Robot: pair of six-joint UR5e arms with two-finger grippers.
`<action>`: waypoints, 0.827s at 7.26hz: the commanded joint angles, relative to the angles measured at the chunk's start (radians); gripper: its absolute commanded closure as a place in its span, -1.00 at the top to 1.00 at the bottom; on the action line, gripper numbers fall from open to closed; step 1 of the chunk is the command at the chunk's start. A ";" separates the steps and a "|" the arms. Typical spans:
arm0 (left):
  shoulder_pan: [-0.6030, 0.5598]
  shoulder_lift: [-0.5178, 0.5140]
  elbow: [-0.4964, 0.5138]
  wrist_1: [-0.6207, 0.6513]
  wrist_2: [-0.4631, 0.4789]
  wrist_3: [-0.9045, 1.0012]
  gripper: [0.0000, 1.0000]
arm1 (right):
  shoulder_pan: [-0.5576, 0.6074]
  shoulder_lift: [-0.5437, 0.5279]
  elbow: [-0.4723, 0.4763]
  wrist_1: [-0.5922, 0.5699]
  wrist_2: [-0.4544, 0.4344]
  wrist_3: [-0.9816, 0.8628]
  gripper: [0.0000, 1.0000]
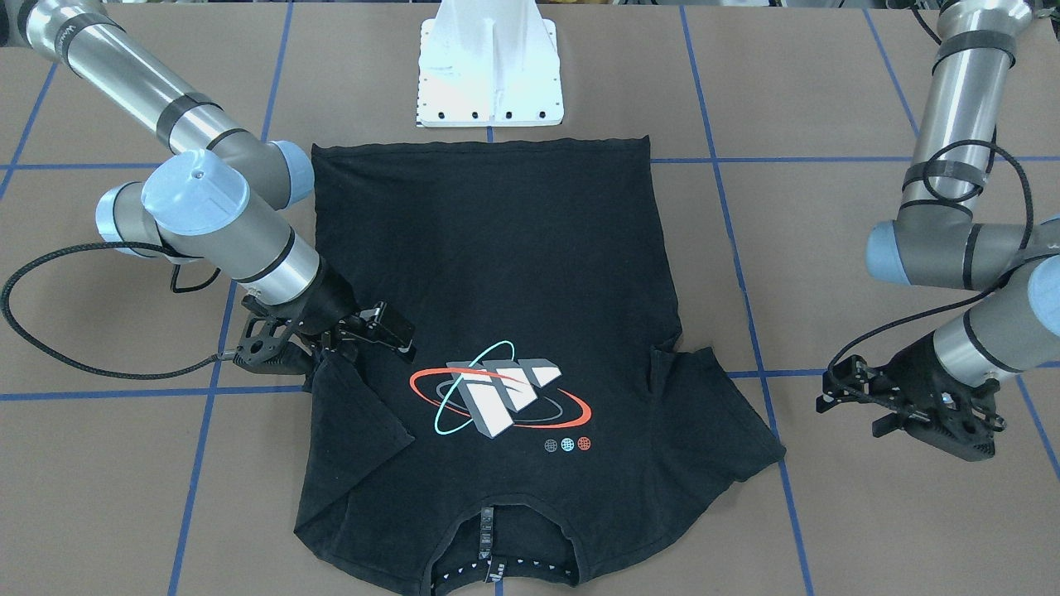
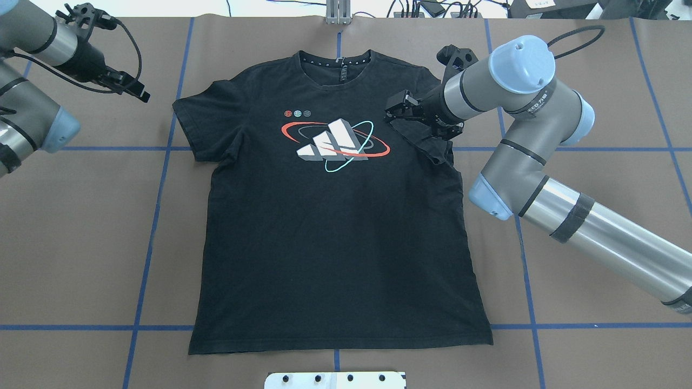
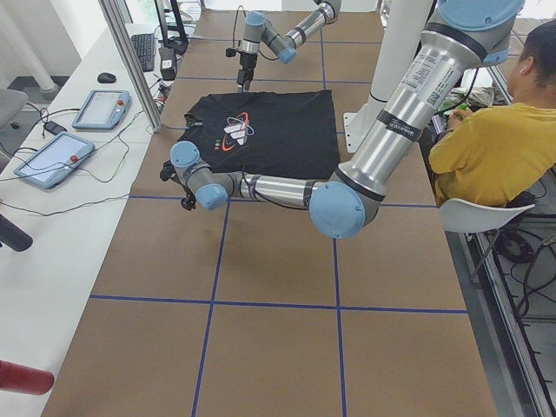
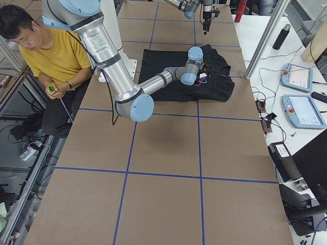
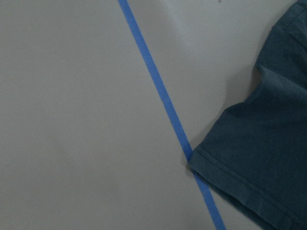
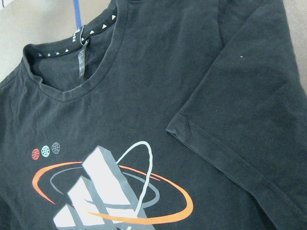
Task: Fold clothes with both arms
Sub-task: 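Fold the sleeve inward with the right gripper while the left gripper reaches the other sleeve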
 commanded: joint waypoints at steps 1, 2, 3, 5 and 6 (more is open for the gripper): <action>0.041 -0.059 0.111 -0.097 0.001 -0.100 0.22 | -0.001 -0.028 0.016 0.000 -0.006 0.000 1.00; 0.044 -0.070 0.130 -0.117 0.001 -0.134 0.22 | -0.001 -0.031 0.016 0.002 -0.008 0.000 1.00; 0.059 -0.077 0.149 -0.146 0.001 -0.164 0.22 | -0.001 -0.031 0.016 0.002 -0.008 0.000 1.00; 0.064 -0.111 0.210 -0.183 0.008 -0.174 0.22 | -0.002 -0.037 0.016 0.002 -0.008 0.000 1.00; 0.067 -0.114 0.216 -0.185 0.009 -0.172 0.22 | -0.002 -0.037 0.016 0.002 -0.008 0.000 1.00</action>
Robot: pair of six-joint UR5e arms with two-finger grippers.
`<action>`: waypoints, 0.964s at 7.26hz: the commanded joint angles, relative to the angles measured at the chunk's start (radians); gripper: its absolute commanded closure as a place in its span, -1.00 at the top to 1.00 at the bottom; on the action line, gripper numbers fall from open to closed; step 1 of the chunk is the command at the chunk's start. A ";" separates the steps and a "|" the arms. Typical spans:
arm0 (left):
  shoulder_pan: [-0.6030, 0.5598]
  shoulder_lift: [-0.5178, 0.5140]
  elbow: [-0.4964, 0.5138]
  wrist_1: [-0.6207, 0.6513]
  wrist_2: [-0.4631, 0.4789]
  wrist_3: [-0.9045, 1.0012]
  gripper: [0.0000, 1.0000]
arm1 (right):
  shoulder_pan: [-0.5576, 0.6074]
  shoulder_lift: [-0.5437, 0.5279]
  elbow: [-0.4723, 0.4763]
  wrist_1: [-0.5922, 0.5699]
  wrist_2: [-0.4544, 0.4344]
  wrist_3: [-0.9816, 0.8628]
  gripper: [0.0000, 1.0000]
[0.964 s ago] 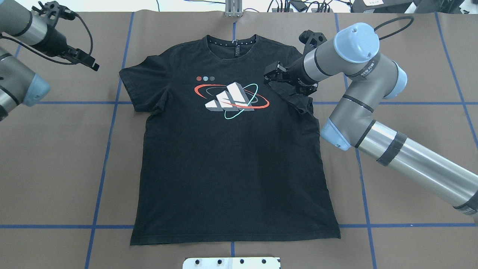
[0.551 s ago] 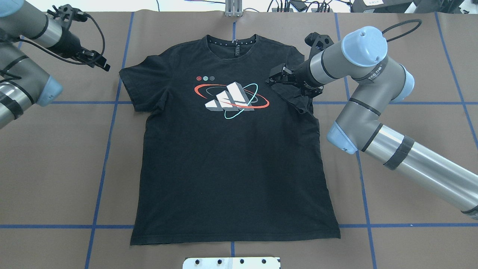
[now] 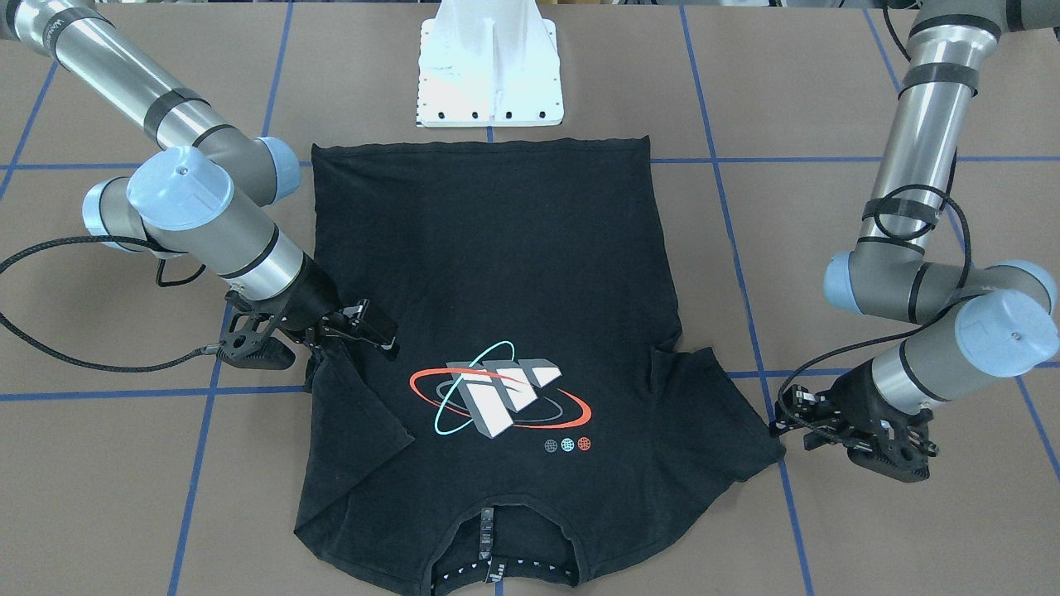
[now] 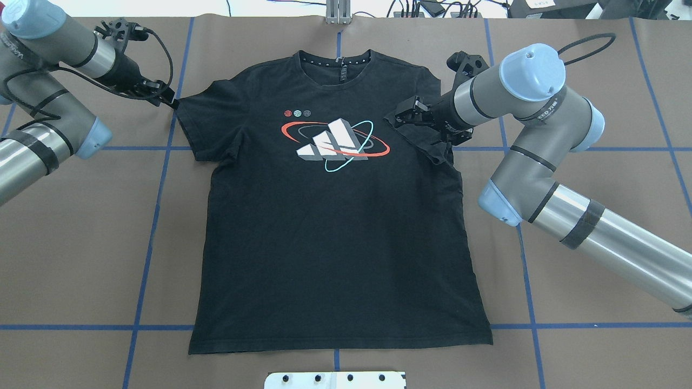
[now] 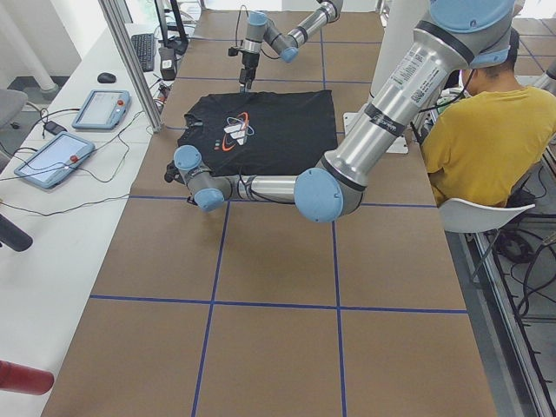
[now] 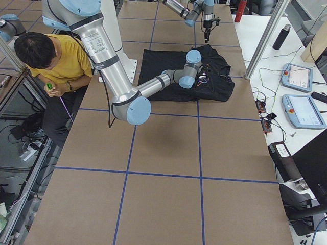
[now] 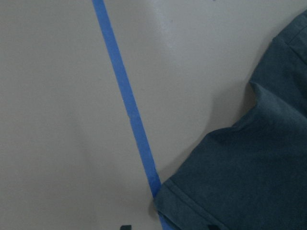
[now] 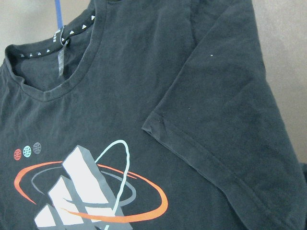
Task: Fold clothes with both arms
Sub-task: 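Fold the sleeve inward with the right gripper while the left gripper reaches the other sleeve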
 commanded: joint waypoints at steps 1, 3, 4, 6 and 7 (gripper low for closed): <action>0.007 -0.012 0.021 -0.014 0.004 -0.003 0.22 | -0.001 -0.003 0.000 0.000 0.000 0.000 1.00; 0.007 -0.021 0.046 -0.027 0.015 -0.003 0.22 | -0.002 -0.003 0.000 0.000 -0.002 0.000 1.00; 0.012 -0.030 0.063 -0.031 0.016 -0.003 0.21 | -0.002 -0.005 0.000 0.000 -0.002 0.000 1.00; 0.019 -0.033 0.075 -0.051 0.023 -0.003 0.18 | -0.005 -0.006 0.000 0.000 -0.002 0.000 1.00; 0.026 -0.036 0.078 -0.053 0.024 -0.003 0.16 | -0.005 -0.010 0.000 0.000 -0.002 0.000 1.00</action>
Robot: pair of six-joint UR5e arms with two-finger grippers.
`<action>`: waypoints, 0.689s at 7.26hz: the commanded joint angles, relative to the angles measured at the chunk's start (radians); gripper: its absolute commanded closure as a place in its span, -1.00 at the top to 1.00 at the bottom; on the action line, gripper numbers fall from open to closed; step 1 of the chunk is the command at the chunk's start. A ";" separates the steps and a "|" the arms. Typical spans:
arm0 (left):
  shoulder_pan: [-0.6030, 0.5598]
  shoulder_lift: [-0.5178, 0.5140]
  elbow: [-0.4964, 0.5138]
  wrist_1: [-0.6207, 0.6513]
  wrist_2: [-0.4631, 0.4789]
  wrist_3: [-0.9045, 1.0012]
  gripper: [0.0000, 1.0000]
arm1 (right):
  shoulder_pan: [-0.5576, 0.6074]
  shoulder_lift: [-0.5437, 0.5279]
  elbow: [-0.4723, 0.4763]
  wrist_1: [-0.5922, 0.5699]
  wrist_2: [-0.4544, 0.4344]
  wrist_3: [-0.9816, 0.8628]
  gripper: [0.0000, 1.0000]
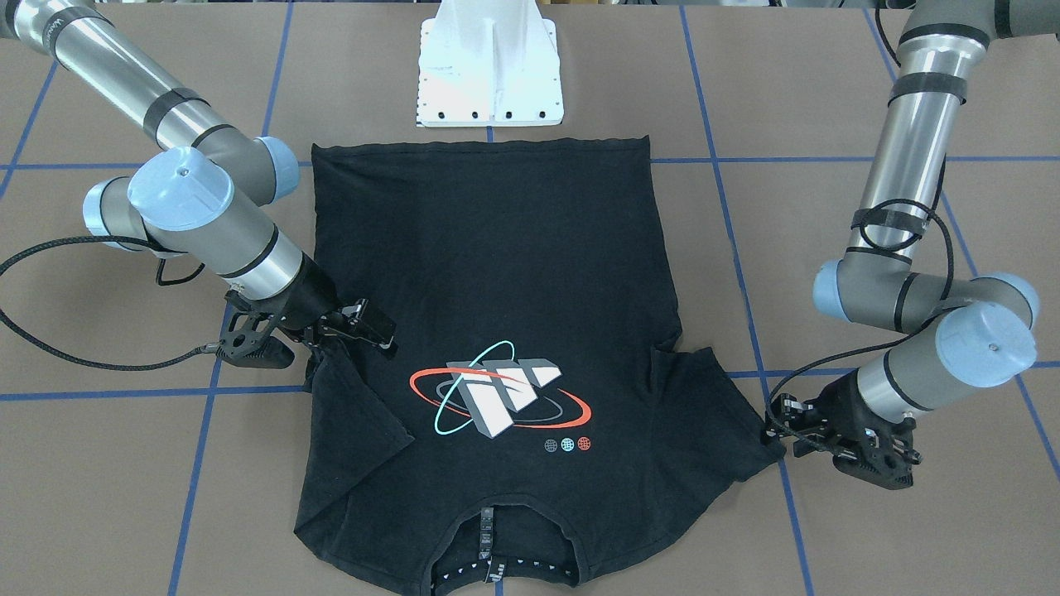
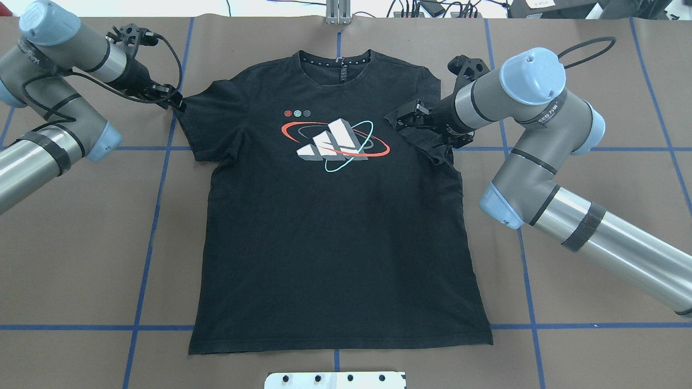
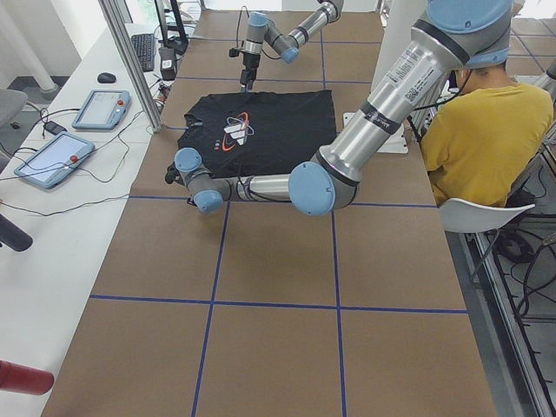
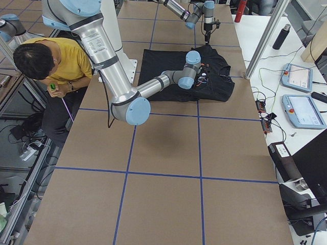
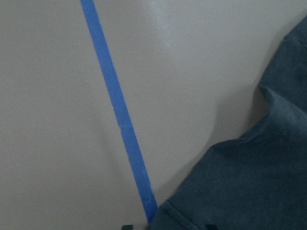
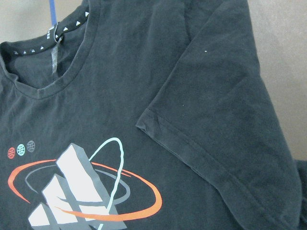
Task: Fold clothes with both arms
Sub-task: 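Fold the sleeve inward with the right gripper while the left gripper reaches the other sleeve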
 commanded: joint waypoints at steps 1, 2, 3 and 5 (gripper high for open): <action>0.006 -0.003 0.005 -0.004 0.005 -0.002 -0.10 | -0.001 -0.004 0.000 0.002 0.000 0.000 1.00; 0.006 -0.003 0.005 -0.005 0.005 0.000 -0.73 | -0.001 -0.004 0.000 0.002 0.000 0.000 1.00; 0.006 -0.003 0.003 -0.013 0.003 -0.002 -1.00 | -0.001 -0.004 0.000 0.002 0.000 0.000 1.00; -0.002 -0.003 -0.026 -0.019 -0.004 -0.044 -1.00 | -0.001 -0.004 0.000 0.002 0.000 0.000 1.00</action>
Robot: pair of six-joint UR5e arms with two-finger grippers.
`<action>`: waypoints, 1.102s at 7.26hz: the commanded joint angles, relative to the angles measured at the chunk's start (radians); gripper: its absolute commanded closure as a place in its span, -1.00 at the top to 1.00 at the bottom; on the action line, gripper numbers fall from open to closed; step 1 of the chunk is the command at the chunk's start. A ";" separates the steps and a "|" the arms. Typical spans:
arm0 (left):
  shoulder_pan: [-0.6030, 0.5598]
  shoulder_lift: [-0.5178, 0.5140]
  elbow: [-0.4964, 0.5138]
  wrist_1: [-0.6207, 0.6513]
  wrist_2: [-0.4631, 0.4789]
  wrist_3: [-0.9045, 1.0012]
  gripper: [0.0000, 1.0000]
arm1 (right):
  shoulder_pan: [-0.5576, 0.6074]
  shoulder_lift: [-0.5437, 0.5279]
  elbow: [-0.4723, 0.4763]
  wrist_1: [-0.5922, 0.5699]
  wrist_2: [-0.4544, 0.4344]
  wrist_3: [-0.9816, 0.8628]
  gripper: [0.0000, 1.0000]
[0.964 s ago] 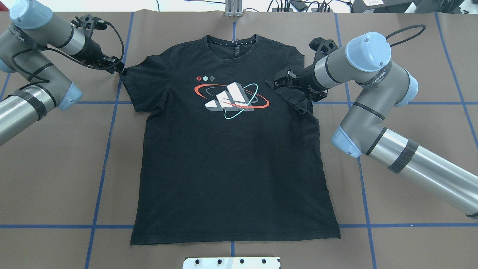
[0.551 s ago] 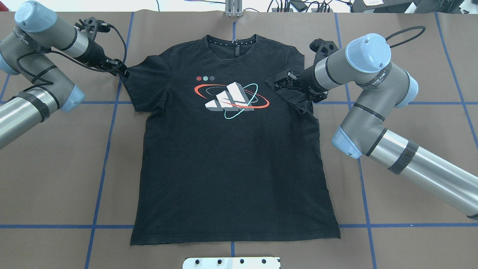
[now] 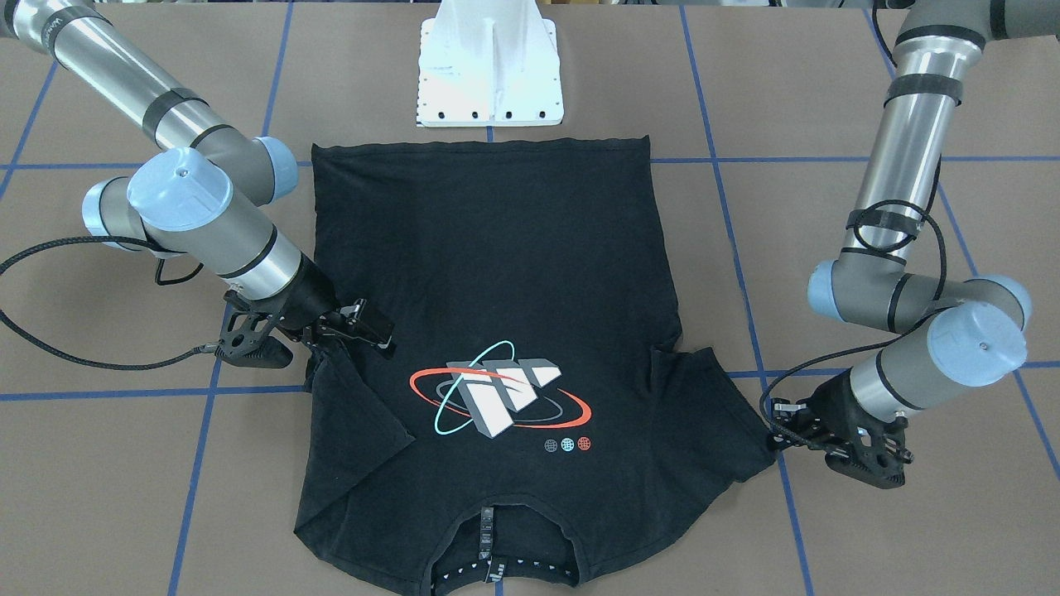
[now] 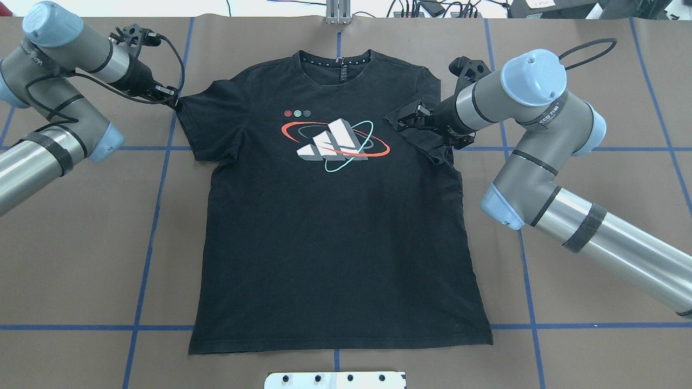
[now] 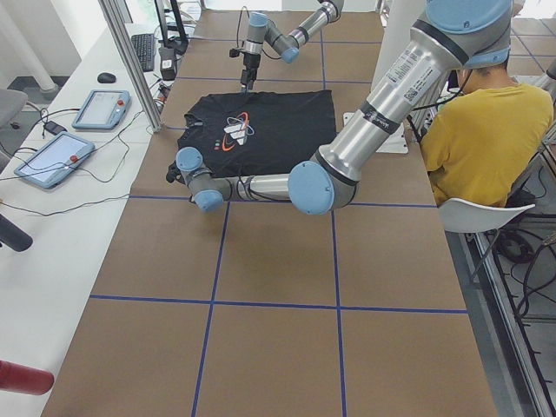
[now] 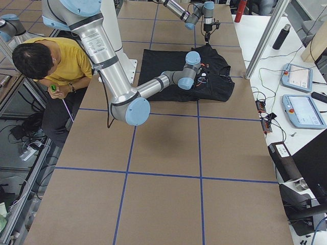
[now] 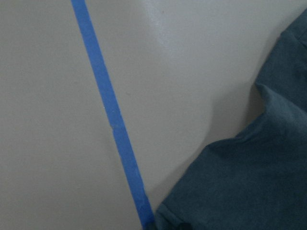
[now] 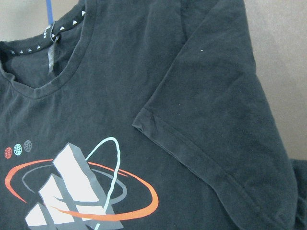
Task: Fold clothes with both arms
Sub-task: 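Fold the sleeve inward with the right gripper while the left gripper reaches the other sleeve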
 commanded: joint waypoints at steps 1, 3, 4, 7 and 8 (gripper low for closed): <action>-0.005 0.002 -0.066 -0.003 -0.006 -0.078 -1.00 | 0.000 0.000 0.002 0.000 0.002 0.000 1.00; -0.002 0.041 -0.248 0.008 -0.031 -0.257 -1.00 | 0.003 -0.024 0.026 0.002 0.015 -0.002 1.00; 0.004 0.031 -0.300 0.008 -0.029 -0.378 -1.00 | 0.002 -0.034 0.025 0.005 0.017 -0.003 1.00; 0.141 -0.081 -0.280 0.016 0.109 -0.563 -1.00 | -0.002 -0.041 0.015 0.008 0.008 -0.009 1.00; 0.166 -0.106 -0.237 0.014 0.177 -0.563 -1.00 | -0.003 -0.041 0.012 0.006 0.006 -0.011 1.00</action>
